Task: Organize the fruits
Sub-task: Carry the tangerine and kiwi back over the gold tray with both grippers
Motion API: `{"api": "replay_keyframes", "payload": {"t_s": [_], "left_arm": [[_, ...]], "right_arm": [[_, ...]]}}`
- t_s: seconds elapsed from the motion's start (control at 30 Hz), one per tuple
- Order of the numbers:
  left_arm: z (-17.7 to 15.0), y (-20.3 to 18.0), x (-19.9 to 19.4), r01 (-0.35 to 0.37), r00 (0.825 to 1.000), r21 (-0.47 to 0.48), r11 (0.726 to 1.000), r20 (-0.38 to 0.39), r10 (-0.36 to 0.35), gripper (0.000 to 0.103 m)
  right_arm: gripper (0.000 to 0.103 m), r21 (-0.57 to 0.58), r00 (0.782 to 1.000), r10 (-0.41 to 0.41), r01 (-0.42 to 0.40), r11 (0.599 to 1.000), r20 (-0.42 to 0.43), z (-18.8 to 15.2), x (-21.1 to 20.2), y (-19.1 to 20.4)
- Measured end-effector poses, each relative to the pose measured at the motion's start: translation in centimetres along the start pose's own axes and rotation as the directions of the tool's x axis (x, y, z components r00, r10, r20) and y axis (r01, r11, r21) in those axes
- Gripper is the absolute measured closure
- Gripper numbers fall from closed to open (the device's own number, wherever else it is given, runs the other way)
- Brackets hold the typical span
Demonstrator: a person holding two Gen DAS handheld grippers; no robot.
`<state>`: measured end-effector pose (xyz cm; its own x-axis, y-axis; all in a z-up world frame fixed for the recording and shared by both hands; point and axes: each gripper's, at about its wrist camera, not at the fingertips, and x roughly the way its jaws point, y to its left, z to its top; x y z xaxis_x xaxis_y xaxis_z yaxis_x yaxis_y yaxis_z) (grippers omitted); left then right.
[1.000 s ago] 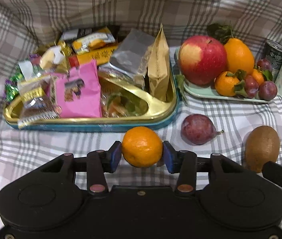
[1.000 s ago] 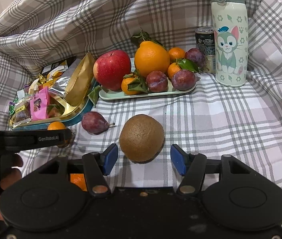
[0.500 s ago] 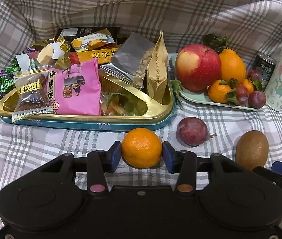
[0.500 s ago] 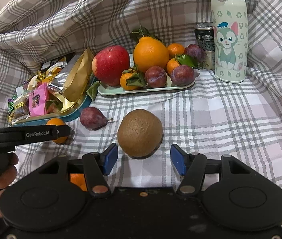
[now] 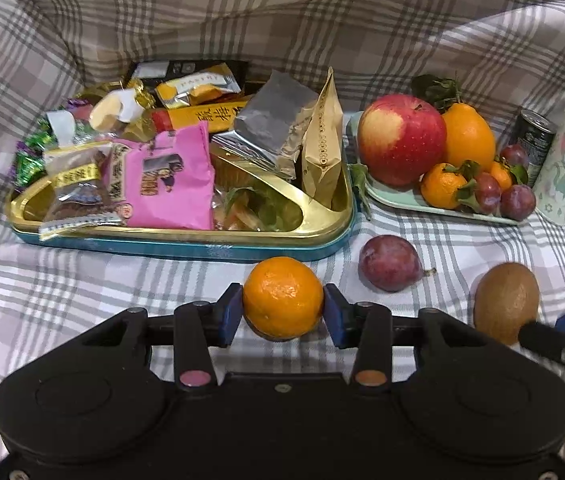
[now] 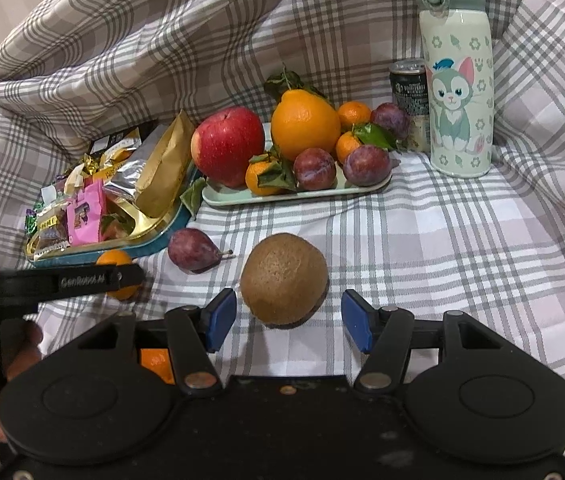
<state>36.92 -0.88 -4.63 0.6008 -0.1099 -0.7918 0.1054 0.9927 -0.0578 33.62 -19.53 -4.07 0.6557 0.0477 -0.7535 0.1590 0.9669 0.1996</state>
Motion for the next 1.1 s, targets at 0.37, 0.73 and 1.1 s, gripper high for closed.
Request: {"api": "replay_keyframes", "payload": {"t_s": [0.37, 0.73, 1.1], "left_arm": [[-2.8, 0.7, -3.4, 0.022, 0.998, 0.071, 0.997, -0.053, -0.019, 0.052], [-3.7, 1.1, -4.8, 0.048, 0.998, 0.076, 0.996, -0.043, -0.044, 0.052], [-4.2, 1.4, -5.4, 0.045, 0.998, 0.082, 0.996, -0.042, -0.041, 0.052]], "right_arm": [[0.04, -0.006, 0.999, -0.015, 0.015, 1.0, 0.031, 0.7, 0.5, 1.2], [0.04, 0.041, 0.999, -0.052, 0.052, 0.998, -0.004, 0.9, 3.1, 1.1], [0.044, -0.053, 0.996, -0.088, 0.089, 0.995, 0.012, 0.8, 4.0, 2.5]]}}
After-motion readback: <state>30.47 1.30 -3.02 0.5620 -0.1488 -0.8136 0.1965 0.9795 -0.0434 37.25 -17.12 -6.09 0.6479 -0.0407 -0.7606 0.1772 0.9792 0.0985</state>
